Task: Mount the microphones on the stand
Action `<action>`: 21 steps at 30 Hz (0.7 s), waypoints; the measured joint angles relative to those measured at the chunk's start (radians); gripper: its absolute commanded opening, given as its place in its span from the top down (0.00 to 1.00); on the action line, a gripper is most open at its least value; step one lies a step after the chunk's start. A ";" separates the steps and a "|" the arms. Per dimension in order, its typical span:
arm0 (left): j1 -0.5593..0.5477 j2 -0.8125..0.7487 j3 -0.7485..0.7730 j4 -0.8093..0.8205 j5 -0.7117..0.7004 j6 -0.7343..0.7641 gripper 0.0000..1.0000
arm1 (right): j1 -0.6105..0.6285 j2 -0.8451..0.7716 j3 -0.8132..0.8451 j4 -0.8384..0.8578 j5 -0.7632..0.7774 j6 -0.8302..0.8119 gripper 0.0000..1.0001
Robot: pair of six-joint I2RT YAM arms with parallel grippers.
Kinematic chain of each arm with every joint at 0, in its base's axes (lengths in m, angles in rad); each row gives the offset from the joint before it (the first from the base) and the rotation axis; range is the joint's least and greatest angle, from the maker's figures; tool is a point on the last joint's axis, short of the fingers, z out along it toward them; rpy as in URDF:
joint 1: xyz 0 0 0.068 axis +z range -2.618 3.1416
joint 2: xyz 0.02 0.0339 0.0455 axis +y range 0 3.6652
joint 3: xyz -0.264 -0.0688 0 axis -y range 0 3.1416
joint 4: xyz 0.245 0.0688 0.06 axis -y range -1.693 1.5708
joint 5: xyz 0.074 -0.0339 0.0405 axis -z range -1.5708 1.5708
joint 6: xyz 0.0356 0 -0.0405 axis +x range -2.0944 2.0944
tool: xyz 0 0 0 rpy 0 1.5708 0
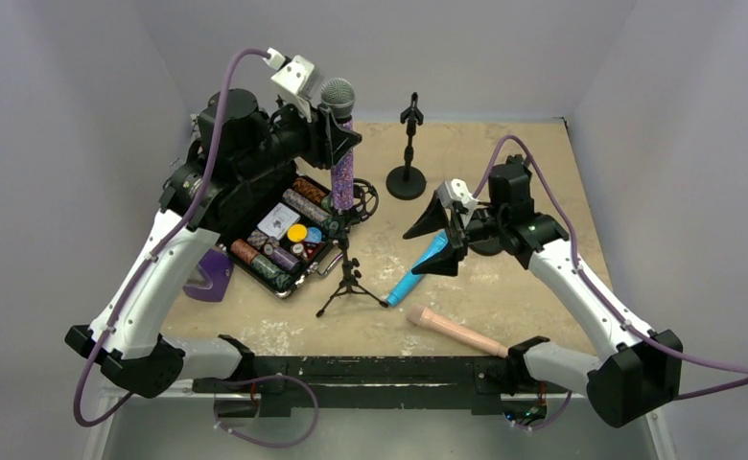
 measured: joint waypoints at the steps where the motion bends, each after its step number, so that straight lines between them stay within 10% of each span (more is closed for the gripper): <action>1: 0.000 0.002 0.003 0.000 0.001 0.000 1.00 | 0.000 0.001 0.000 0.002 0.000 -0.001 0.22; 21: 0.000 0.005 -0.119 0.178 -0.001 0.015 1.00 | 0.000 0.016 0.000 0.007 0.005 -0.015 0.23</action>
